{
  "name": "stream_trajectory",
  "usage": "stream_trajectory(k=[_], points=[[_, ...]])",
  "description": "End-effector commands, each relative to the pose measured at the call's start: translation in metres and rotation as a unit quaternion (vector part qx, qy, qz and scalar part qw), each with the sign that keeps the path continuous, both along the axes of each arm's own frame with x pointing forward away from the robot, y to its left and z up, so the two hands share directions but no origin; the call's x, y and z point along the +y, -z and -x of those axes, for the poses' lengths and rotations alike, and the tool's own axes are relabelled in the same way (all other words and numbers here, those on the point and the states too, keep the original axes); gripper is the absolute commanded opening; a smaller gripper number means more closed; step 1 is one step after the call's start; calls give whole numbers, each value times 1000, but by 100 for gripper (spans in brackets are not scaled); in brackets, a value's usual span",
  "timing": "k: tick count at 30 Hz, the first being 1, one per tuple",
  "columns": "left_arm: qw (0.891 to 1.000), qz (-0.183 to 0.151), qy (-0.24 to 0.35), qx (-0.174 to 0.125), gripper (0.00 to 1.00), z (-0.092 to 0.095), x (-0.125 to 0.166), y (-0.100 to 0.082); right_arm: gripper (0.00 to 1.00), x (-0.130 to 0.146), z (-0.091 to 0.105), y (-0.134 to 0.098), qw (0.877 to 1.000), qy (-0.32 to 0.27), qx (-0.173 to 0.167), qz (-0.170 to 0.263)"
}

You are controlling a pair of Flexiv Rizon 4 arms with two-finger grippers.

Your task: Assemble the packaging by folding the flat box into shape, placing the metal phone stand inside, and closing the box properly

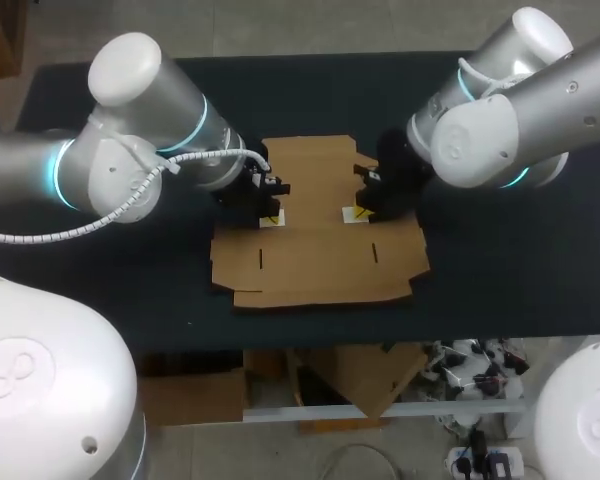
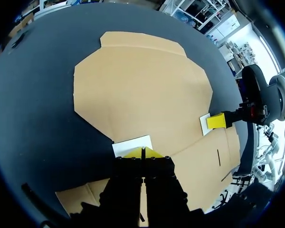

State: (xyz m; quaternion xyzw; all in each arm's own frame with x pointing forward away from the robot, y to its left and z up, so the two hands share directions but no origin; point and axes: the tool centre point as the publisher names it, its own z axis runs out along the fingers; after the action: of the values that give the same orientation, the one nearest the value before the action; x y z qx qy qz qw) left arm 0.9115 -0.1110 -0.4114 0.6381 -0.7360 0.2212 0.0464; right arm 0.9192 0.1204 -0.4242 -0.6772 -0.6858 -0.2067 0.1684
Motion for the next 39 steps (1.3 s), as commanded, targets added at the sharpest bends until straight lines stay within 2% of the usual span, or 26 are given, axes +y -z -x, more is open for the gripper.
stream_trajectory(k=[1,12,24,30,39], points=[[1000,-3,-4,-9,0,6,5,-3,0,0,2,0,1000,3,-14,-8],[999,-1,-13,-31,0,9,19,-34,0,-31,8,-28,997,21,-47,-57],[1000,-4,-23,-8,0,8,37,-60,0,-63,3,-42,994,18,-57,-92],[999,-2,-32,-4,0,21,49,-77,0,-78,7,-53,993,15,-61,-101],[998,3,-62,0,0,48,71,-99,0,-106,27,-75,992,25,-69,-100]])
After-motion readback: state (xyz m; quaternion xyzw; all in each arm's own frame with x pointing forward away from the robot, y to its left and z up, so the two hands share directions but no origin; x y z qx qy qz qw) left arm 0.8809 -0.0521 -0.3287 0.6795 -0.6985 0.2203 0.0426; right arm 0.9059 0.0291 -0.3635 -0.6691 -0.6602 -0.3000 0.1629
